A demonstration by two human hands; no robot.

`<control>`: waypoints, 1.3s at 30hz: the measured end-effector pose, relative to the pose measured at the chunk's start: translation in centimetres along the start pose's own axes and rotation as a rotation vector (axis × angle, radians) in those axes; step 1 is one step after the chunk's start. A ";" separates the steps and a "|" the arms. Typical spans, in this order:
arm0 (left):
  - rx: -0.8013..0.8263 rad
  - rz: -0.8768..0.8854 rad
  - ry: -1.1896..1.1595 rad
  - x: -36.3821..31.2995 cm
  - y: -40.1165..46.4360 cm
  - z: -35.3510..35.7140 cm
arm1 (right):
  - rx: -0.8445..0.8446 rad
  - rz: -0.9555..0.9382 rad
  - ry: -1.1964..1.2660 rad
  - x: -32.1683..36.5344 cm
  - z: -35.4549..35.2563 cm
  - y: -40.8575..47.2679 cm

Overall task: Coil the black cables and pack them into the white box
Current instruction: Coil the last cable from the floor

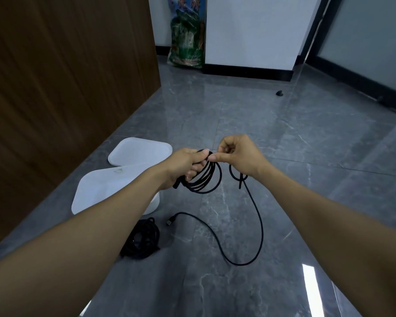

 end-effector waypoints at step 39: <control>-0.233 0.007 -0.225 -0.1 0.7 -2.0 | -0.086 -0.035 0.023 2.2 0.8 0.2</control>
Point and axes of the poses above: each hand's wrist, its own y-axis towards the middle knuckle, its own z-axis out of the palm, x = y × z, the point moved 10 cm from there along y, towards the middle knuckle, and after that the axes turned 2 degrees about -z, right-handed, at the moved point
